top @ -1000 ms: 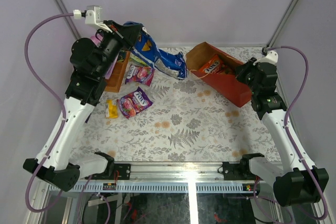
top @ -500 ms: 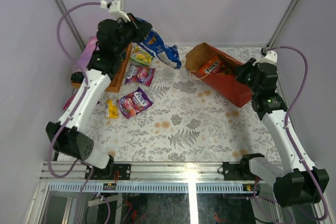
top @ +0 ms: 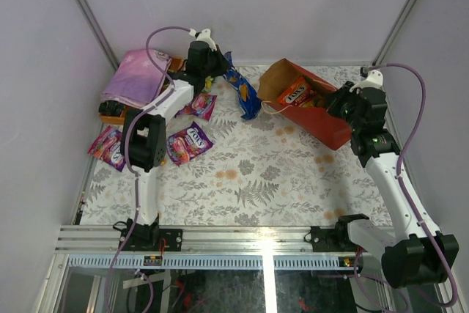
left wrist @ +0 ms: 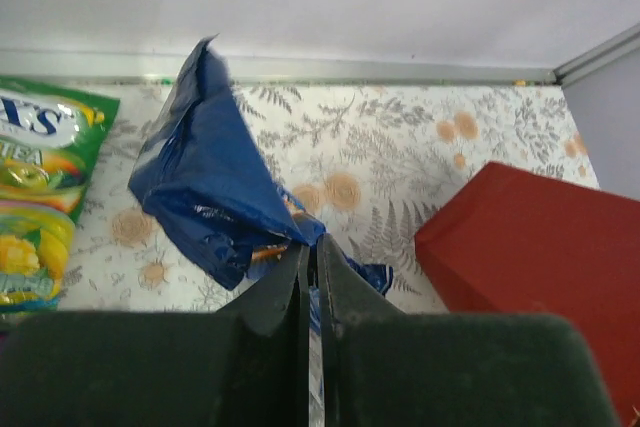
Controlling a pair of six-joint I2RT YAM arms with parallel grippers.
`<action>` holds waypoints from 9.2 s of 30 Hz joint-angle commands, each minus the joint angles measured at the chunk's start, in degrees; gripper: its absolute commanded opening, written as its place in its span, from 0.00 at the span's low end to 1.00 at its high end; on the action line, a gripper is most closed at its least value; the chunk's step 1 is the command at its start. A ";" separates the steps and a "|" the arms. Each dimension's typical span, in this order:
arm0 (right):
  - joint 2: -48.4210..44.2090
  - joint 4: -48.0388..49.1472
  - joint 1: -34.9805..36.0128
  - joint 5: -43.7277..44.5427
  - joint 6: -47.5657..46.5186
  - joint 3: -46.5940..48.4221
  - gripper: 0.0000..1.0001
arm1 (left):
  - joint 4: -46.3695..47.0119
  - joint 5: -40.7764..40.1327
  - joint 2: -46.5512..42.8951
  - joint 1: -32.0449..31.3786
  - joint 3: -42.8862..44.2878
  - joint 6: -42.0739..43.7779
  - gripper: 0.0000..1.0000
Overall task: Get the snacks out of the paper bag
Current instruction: Place the snack at the center of the board, then adjust the paper bag at the center of the board.
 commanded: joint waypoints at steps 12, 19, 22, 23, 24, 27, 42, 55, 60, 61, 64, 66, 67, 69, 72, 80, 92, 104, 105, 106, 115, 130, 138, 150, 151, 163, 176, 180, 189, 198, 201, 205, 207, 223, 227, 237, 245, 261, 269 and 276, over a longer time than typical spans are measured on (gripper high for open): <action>0.85 1.52 -0.16 -2.67 -0.95 1.26 0.00 | 21.55 -6.83 11.91 -3.25 6.61 -9.62 0.00; 0.78 2.49 -0.19 -4.21 -0.81 0.59 0.00 | 27.12 -17.45 5.37 -2.62 -12.27 -15.12 0.00; 1.04 3.31 -0.13 -5.37 -0.14 0.27 0.00 | 26.40 -16.31 3.03 -2.55 -17.23 -16.71 0.01; 1.13 3.45 -0.16 -5.73 0.07 0.26 0.00 | 25.63 -14.18 2.69 -2.56 -17.96 -17.21 0.07; 1.14 3.62 -0.12 -6.04 0.23 0.17 0.00 | 24.49 -12.34 2.57 -2.56 -18.38 -17.53 0.21; 0.86 3.50 -0.12 -6.38 0.29 -0.10 0.00 | 20.10 -8.42 2.35 -2.99 -18.46 -17.65 0.47; 1.36 5.24 -0.11 -9.70 1.25 -0.93 0.00 | 22.37 -11.38 -7.68 -10.87 -38.69 -9.07 1.00; 1.61 4.65 -0.11 -10.14 0.64 -0.12 0.00 | 35.48 -18.61 -14.69 -17.76 -50.03 -3.77 1.00; 1.71 5.16 -0.15 -10.92 0.97 -0.39 0.00 | 34.11 -18.98 -16.28 -18.30 -50.88 -2.53 1.00; 1.71 5.20 -0.13 -10.94 0.99 -0.44 0.00 | 34.46 -19.01 -16.37 -18.40 -51.29 -2.44 1.00; 1.63 5.08 -0.11 -11.03 0.98 -0.39 0.00 | 35.37 -19.36 -16.22 -18.96 -52.47 -2.42 1.00; 1.54 5.01 -0.11 -11.04 0.90 -0.38 0.00 | 35.46 -20.24 -16.68 -19.43 -53.14 -2.43 1.00; 1.53 4.95 -0.11 -11.03 0.88 -0.44 0.00 | 35.53 -20.92 -17.06 -19.78 -53.82 -2.35 1.00; 1.47 4.94 -0.18 -11.02 0.75 -0.56 0.00 | 35.76 -22.83 -18.28 -20.55 -55.43 -2.25 1.00; 1.45 5.02 -0.11 -11.09 0.81 -0.79 0.00 | 36.87 -24.95 -19.84 -21.45 -58.61 -2.36 1.00; 1.63 5.48 -0.11 -11.78 1.11 -1.19 0.00 | 40.18 -25.27 -21.36 -21.63 -64.16 -3.65 1.00; 1.27 4.78 -0.11 -11.50 0.66 -1.20 0.00 | 37.56 -24.99 -17.75 -22.32 -60.65 -4.42 1.00; 0.94 4.82 -0.11 -11.65 0.68 -1.23 0.00 | 35.94 -26.18 -19.75 -22.62 -60.27 -3.24 1.00; 0.94 4.75 -0.11 -11.73 0.72 -1.23 0.00 | 35.91 -26.20 -19.35 -22.56 -60.18 -3.22 1.00; 0.92 4.68 -0.11 -11.69 0.75 -1.18 0.00 | 35.83 -26.22 -18.79 -22.59 -60.01 -3.24 1.00; 1.01 4.70 -0.15 -11.74 0.55 -1.26 0.00 | 34.54 -25.99 -18.47 -22.77 -59.03 -3.18 1.00; 1.01 4.89 -0.11 -11.91 0.62 -1.38 0.00 | 33.77 -26.48 -18.74 -22.81 -58.71 -2.70 1.00; 1.07 4.92 -0.11 -11.91 0.59 -1.46 0.00 | 33.01 -26.35 -18.17 -22.86 -57.60 -2.17 1.00; 1.10 4.91 -0.11 -11.91 0.63 -1.46 0.00 | 32.87 -26.78 -16.75 -22.86 -57.22 -2.59 1.00; 1.09 4.87 -0.11 -11.91 0.55 -1.43 0.00 | 32.53 -26.79 -16.69 -22.86 -57.01 -2.60 1.00; 1.14 4.86 -0.11 -12.00 0.64 -1.35 0.00 | 32.41 -27.33 -19.37 -22.88 -57.91 -2.25 1.00; 1.18 4.73 -0.11 -12.10 0.49 -1.38 0.00 | 32.46 -26.80 -18.35 -22.89 -57.81 -2.42 1.00; 1.26 4.83 -0.15 -12.04 0.51 -1.42 0.00 | 32.70 -26.87 -19.68 -22.95 -58.23 -2.49 1.00; 1.50 5.03 -0.11 -12.42 0.73 -1.20 0.00 | 28.72 -29.66 -19.04 -24.04 -56.06 -1.58 1.00; 1.80 5.10 -0.18 -12.53 0.71 -0.98 0.00 | 27.64 -31.12 -18.39 -25.33 -54.62 -0.53 1.00; 1.80 5.04 -0.15 -12.53 0.72 -0.87 0.00 | 27.46 -31.44 -18.07 -25.50 -54.24 -0.27 1.00; 1.81 4.99 -0.11 -12.50 0.64 -0.86 0.00 | 28.32 -31.19 -17.23 -25.53 -54.09 0.06 1.00; 1.78 4.86 -0.11 -12.44 0.55 -0.89 0.00 | 27.72 -31.44 -16.68 -25.56 -53.68 -0.08 1.00; 1.47 4.67 -0.15 -12.44 0.54 -1.02 0.00 | 29.42 -32.27 -19.73 -25.75 -56.08 -0.14 1.00; 1.45 4.64 -0.11 -12.76 0.54 -0.95 0.00 | 29.16 -32.26 -20.43 -25.77 -56.17 -0.19 1.00; 3.96 6.42 -0.16 -20.28 3.11 -0.19 0.00 | 24.53 -29.63 -31.07 -27.96 -51.35 1.23 1.00; 3.11 5.35 7.31 -15.73 1.24 -3.26 0.00 | 24.65 -29.66 -46.50 -29.29 -57.53 -1.12 1.00; 7.16 0.65 24.94 -0.02 -6.40 0.09 0.01 | 25.81 -26.68 -49.68 -29.33 -64.63 -9.79 1.00; 10.25 2.81 24.95 -3.83 -4.31 2.71 0.01 | 37.46 -14.26 -35.50 -29.37 -59.69 -17.38 1.00; 10.58 2.82 24.98 -2.10 -3.23 3.22 0.02 | 44.80 -8.50 -25.52 -29.29 -54.11 -22.88 1.00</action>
